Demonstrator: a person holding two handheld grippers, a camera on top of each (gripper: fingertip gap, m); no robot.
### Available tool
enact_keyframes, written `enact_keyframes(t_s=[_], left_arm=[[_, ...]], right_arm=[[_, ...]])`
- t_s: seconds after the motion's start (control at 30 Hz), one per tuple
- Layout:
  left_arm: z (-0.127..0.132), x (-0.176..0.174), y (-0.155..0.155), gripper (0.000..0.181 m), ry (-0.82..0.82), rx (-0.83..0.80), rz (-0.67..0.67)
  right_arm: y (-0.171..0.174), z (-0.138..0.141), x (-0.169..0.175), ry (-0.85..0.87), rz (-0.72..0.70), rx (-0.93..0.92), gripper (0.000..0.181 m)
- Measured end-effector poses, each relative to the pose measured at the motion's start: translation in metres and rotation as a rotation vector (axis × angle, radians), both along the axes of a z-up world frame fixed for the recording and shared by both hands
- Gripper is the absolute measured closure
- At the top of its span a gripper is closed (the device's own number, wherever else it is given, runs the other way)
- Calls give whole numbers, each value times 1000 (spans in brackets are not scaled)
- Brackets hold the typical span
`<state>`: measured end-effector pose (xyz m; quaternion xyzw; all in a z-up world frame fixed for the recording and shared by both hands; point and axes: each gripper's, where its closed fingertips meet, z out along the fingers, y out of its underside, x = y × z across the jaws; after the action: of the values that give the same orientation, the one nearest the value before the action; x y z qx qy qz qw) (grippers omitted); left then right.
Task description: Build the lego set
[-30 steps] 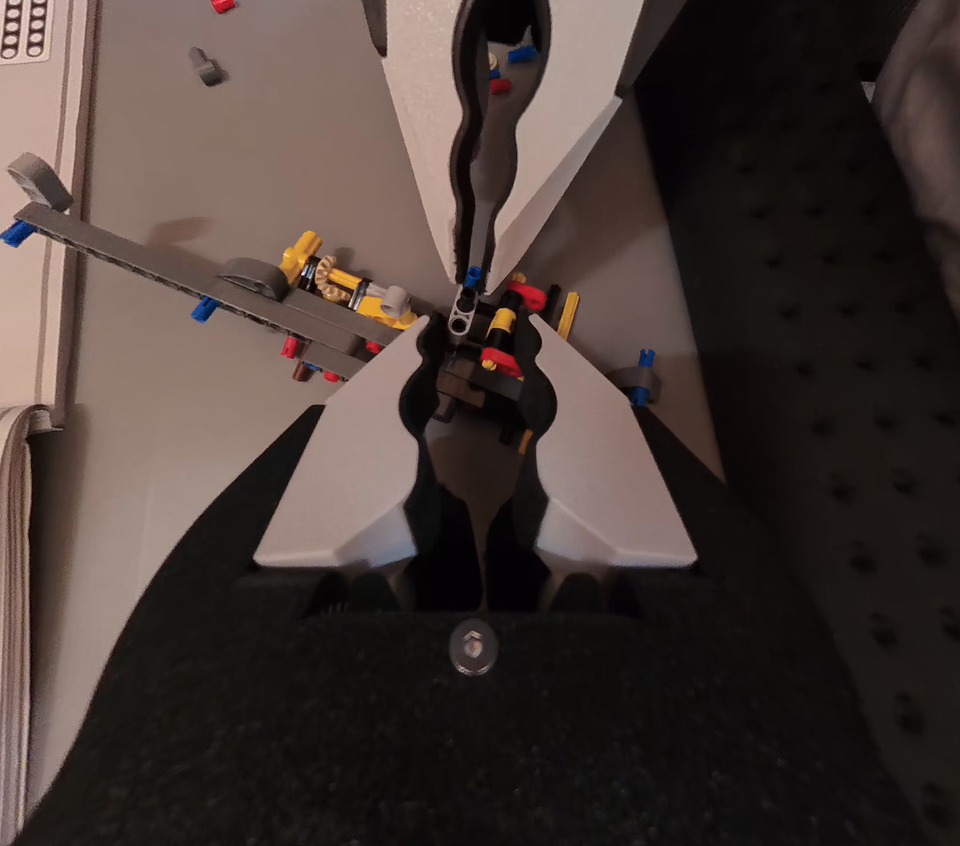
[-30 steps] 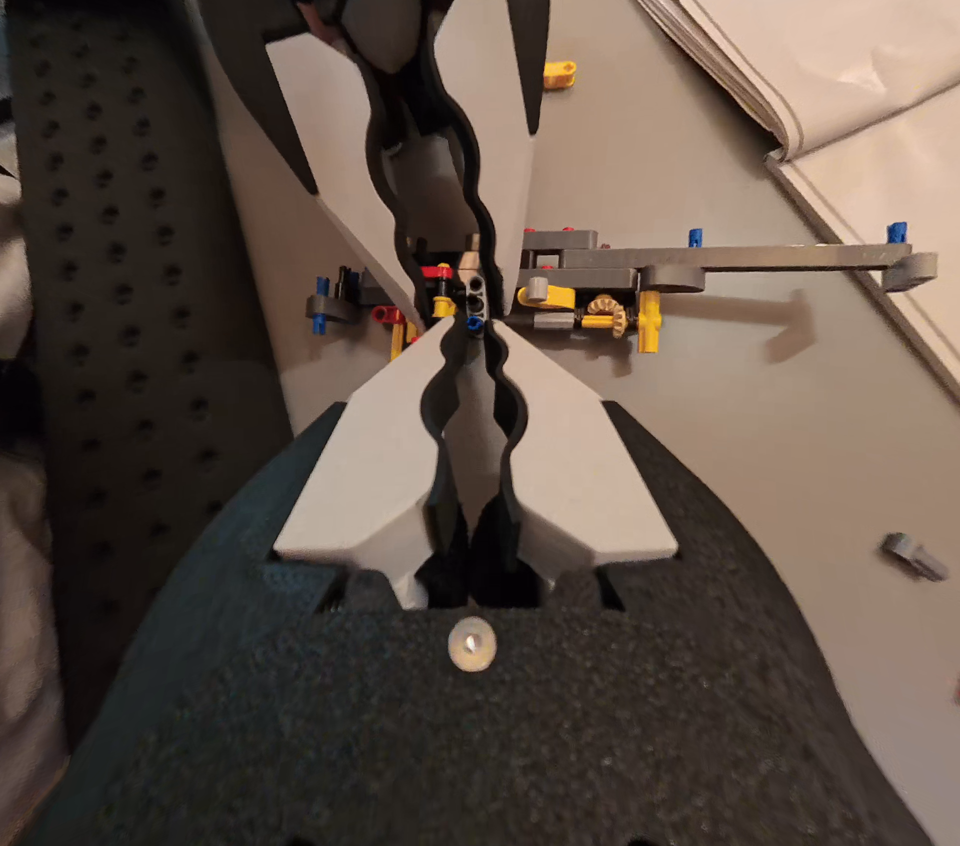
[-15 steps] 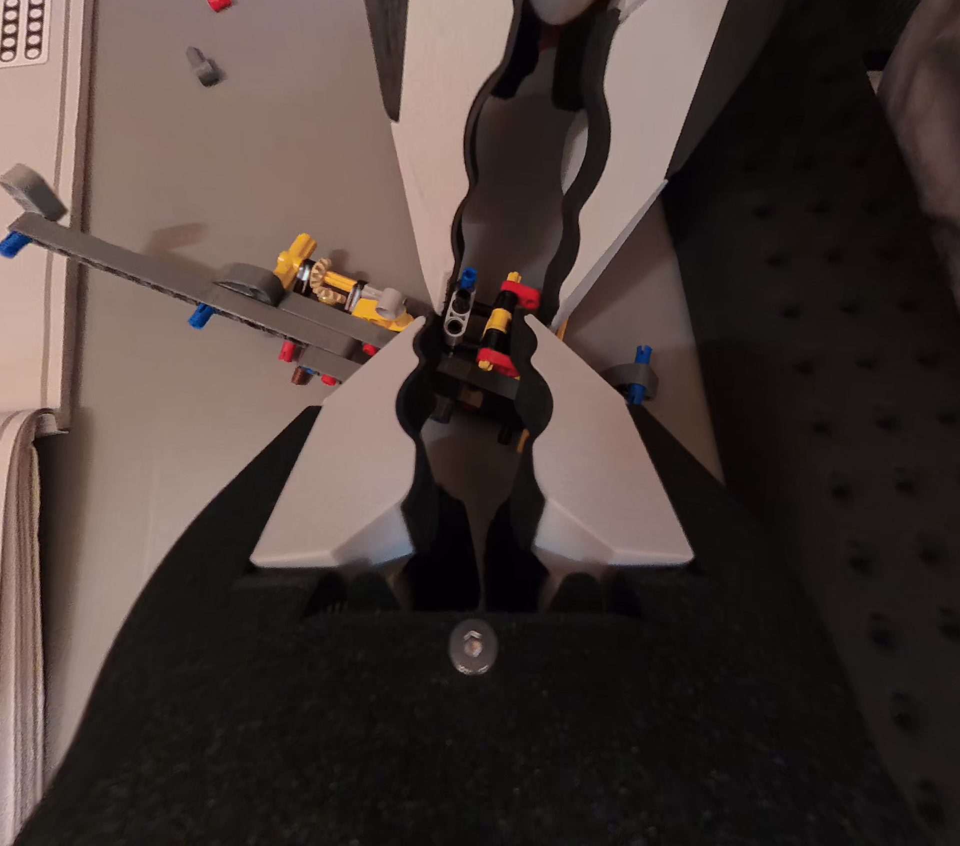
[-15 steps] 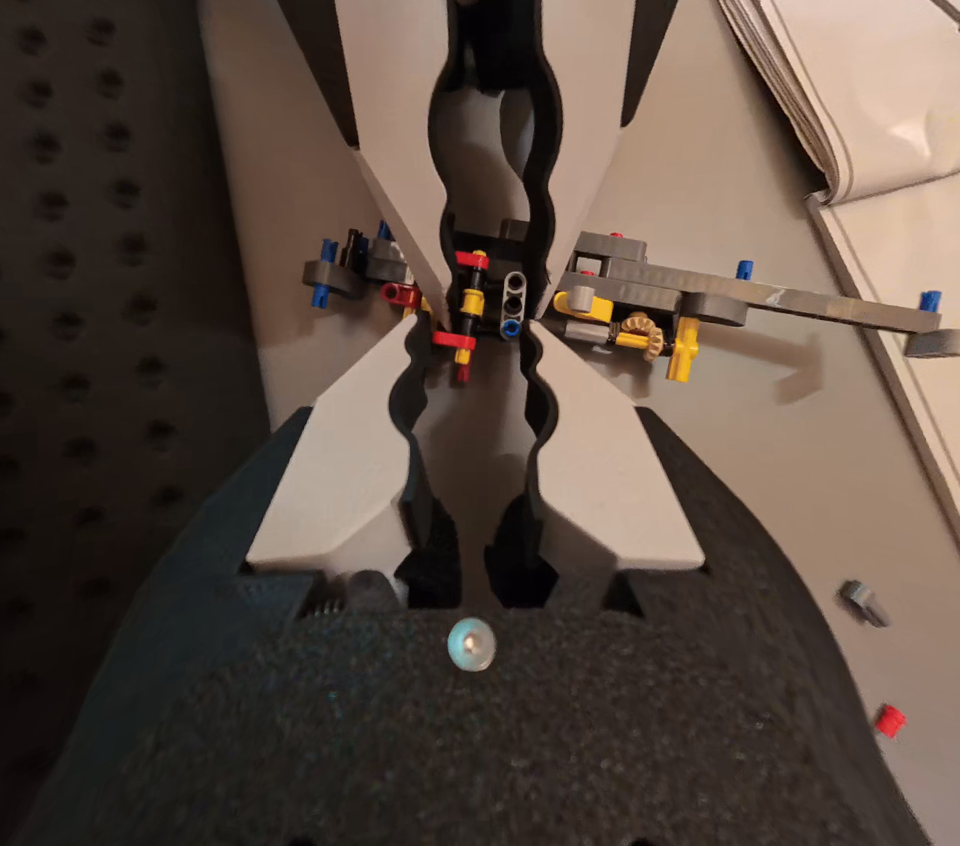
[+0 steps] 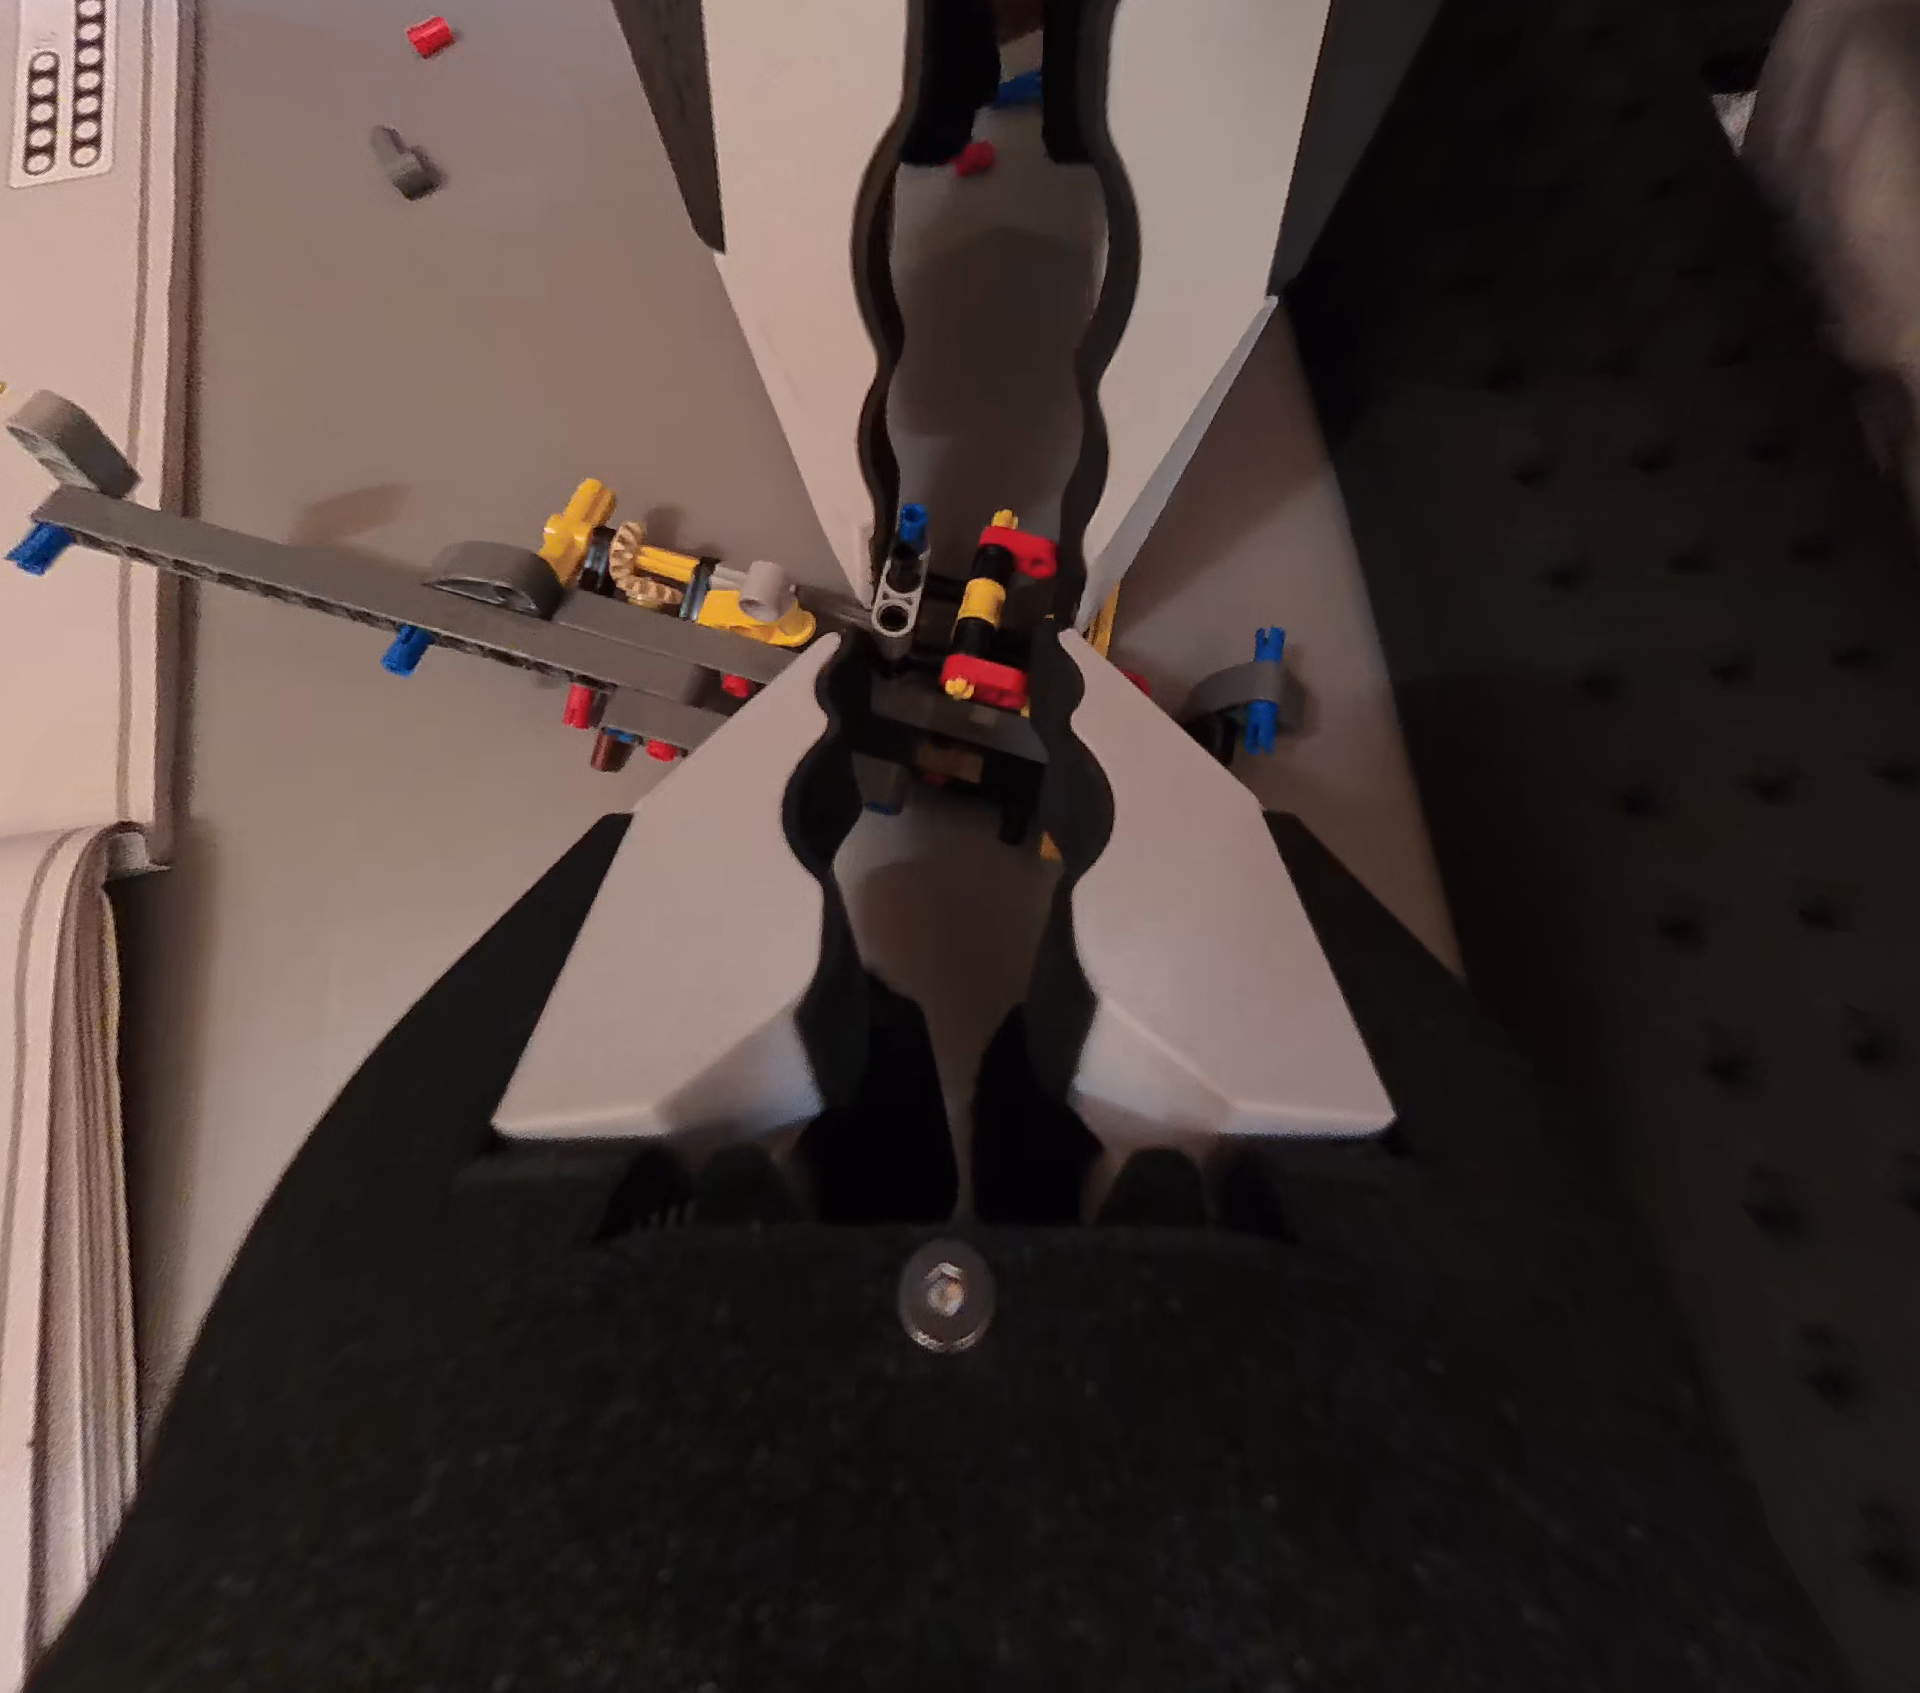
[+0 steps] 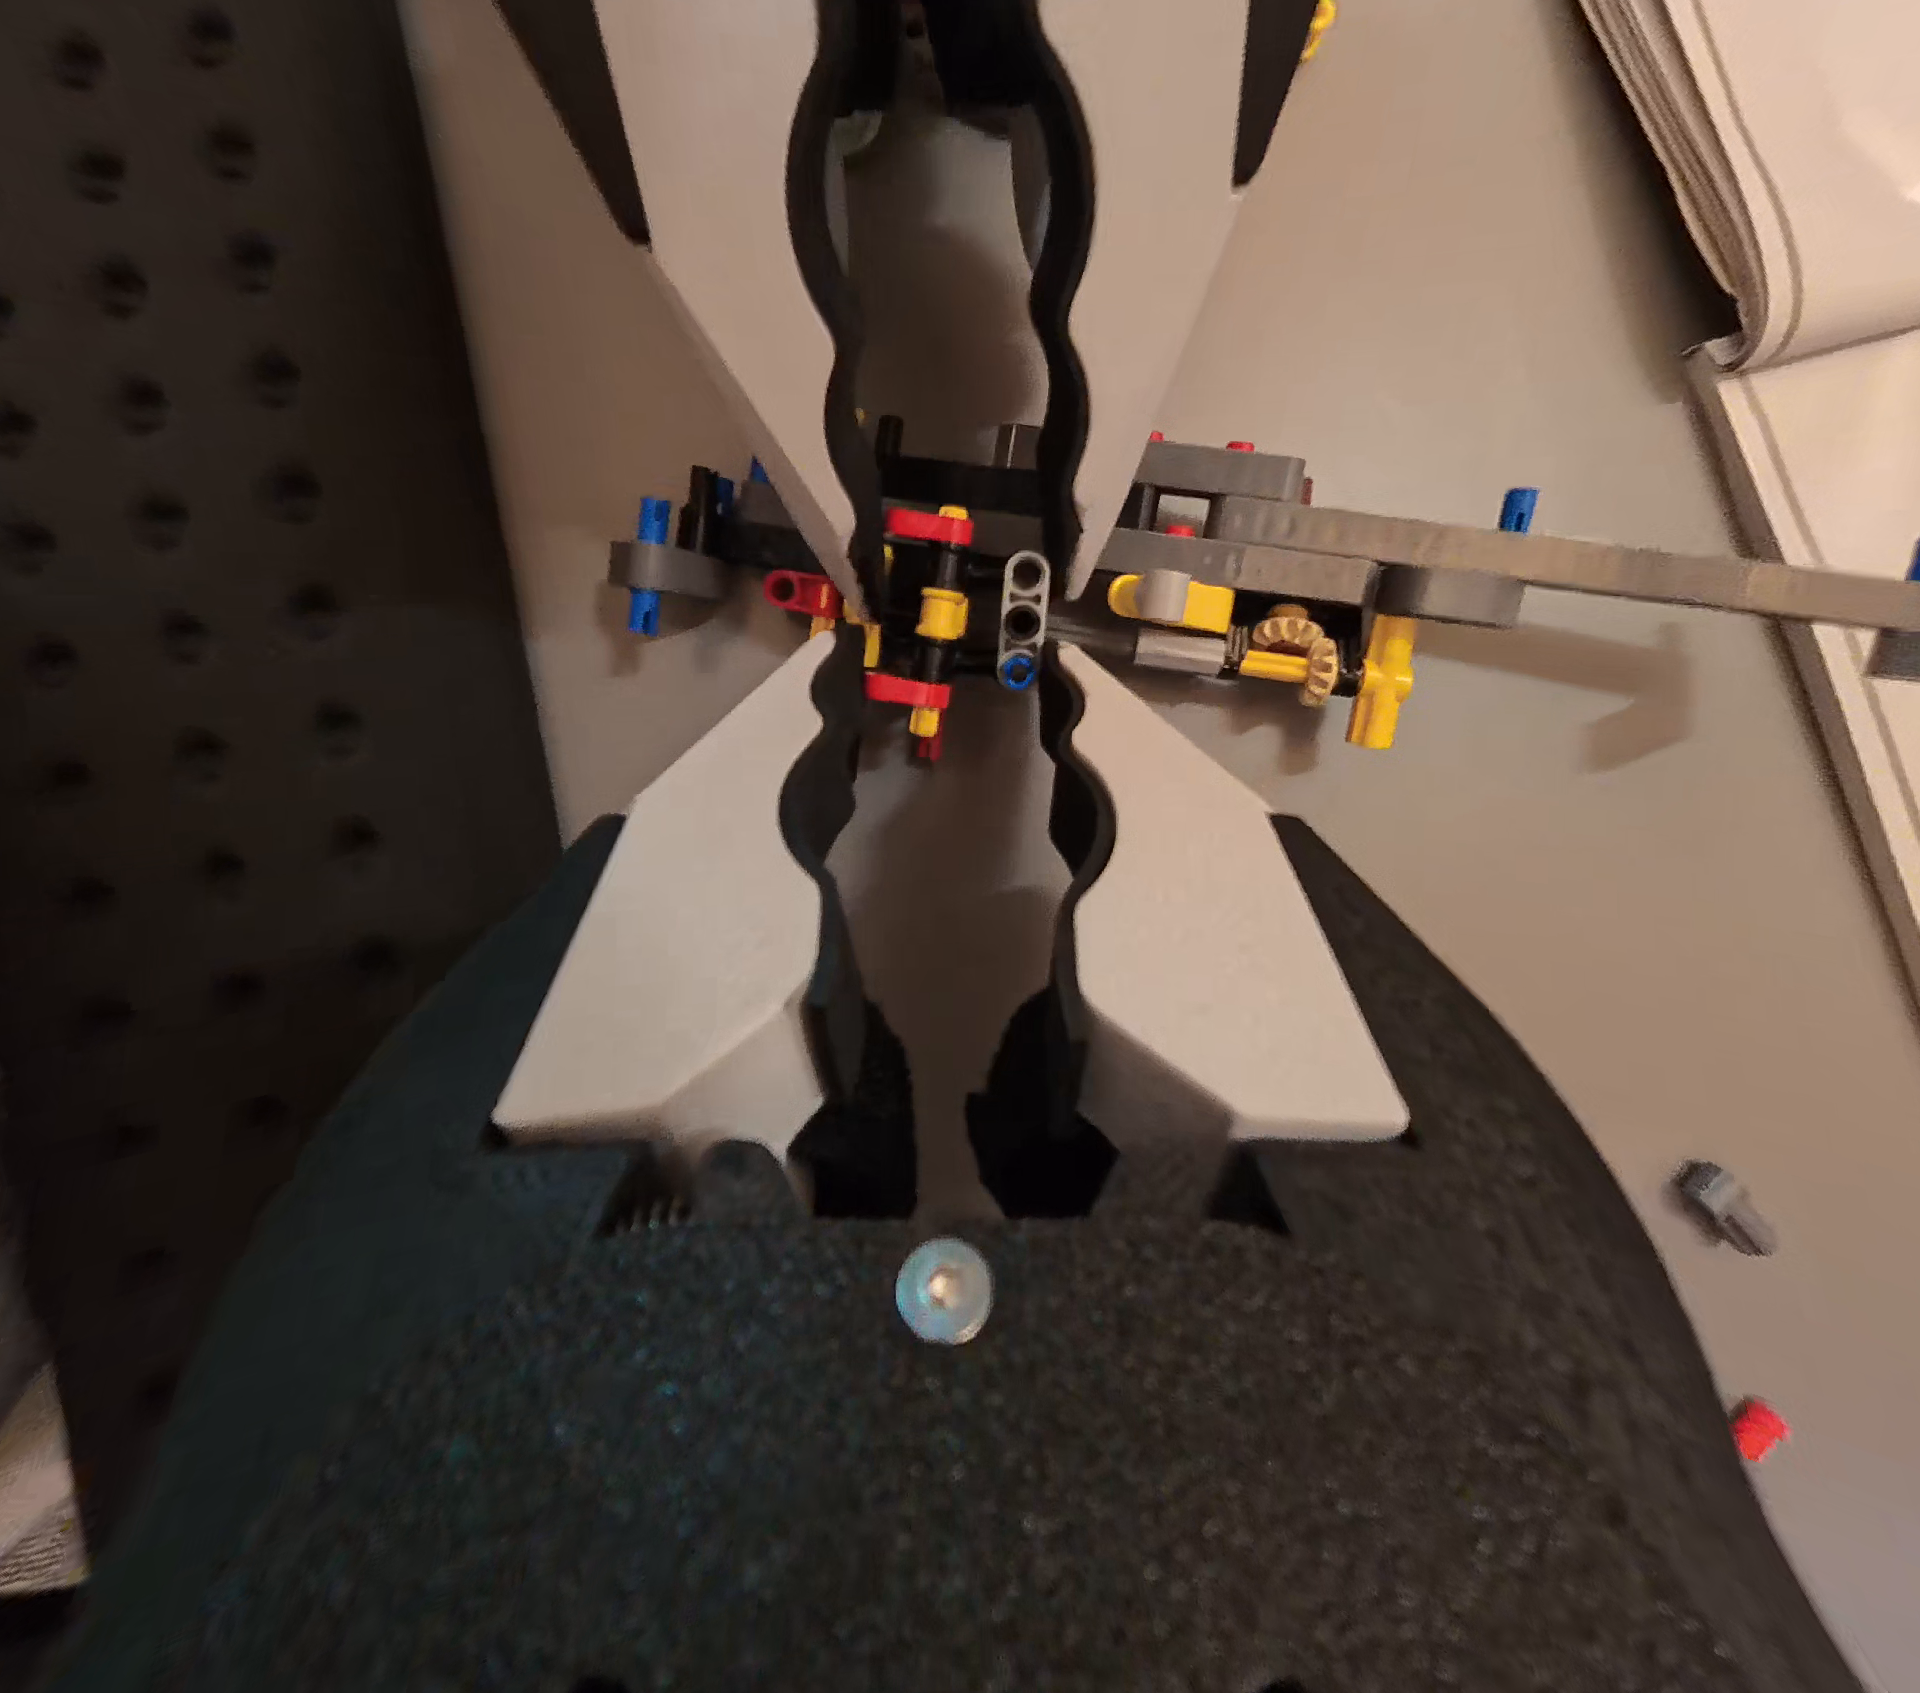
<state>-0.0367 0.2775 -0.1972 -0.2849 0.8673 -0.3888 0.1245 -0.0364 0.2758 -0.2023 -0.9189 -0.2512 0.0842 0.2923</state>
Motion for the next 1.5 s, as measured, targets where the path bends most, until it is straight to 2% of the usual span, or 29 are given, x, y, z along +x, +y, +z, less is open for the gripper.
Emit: enact_keyframes(t_s=[0.13,0.47,0.63,0.97,1.23,1.5], left_arm=[[-1,5,0,153,-19,-8,26],[-2,6,1,156,-53,36,33],[-2,3,-1,155,-9,-8,17],[-4,1,-3,161,-32,19,-10],[0,4,-1,161,-55,20,44],[-1,2,6,162,-44,10,42]], right_arm=[[0,-1,4,32,-64,-64,149],[1,-1,6,-105,-51,-29,152],[0,-3,1,89,-95,-76,152],[-4,-4,-3,100,-45,-116,157],[1,0,2,29,-81,-40,155],[7,4,0,82,-129,3,159]])
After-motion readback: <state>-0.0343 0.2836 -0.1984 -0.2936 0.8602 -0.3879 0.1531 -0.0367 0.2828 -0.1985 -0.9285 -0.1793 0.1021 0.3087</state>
